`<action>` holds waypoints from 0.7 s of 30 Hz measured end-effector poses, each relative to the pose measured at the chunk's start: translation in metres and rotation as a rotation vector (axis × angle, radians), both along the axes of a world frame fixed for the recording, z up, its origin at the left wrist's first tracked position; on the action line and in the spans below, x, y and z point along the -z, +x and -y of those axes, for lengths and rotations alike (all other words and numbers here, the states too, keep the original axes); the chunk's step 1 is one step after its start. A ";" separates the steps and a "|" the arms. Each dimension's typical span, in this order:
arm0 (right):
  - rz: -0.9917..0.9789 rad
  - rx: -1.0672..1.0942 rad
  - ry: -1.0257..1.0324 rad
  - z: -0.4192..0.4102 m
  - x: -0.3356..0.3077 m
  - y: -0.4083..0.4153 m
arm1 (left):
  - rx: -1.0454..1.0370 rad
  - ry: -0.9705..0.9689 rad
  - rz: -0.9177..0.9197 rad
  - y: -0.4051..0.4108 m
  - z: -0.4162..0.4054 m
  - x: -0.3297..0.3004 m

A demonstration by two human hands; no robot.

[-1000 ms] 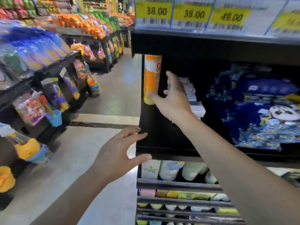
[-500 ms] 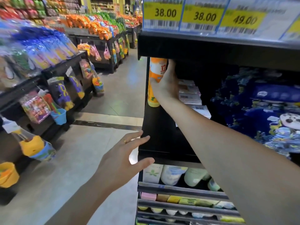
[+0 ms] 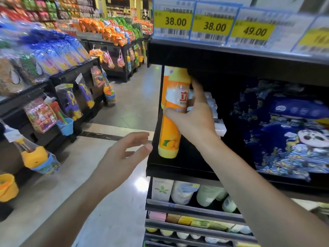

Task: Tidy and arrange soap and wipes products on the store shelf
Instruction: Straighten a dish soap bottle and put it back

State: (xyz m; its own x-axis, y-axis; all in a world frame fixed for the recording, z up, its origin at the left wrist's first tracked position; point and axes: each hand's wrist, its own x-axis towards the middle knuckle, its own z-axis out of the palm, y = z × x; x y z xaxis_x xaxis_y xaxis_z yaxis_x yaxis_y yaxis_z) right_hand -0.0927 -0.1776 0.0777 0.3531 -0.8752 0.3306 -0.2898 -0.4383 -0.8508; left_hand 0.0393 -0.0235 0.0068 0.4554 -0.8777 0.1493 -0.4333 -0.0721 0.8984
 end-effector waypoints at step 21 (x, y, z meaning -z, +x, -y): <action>0.127 -0.209 0.126 -0.071 0.010 -0.061 | 0.311 -0.078 -0.390 -0.046 -0.001 -0.024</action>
State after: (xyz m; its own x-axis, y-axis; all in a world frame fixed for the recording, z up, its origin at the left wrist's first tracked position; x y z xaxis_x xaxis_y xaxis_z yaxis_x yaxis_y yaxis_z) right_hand -0.1536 -0.1069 0.0677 0.4926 -0.8249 0.2773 -0.0915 -0.3660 -0.9261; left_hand -0.0066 -0.0225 0.0311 0.2087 -0.9738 0.0905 -0.0542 0.0808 0.9953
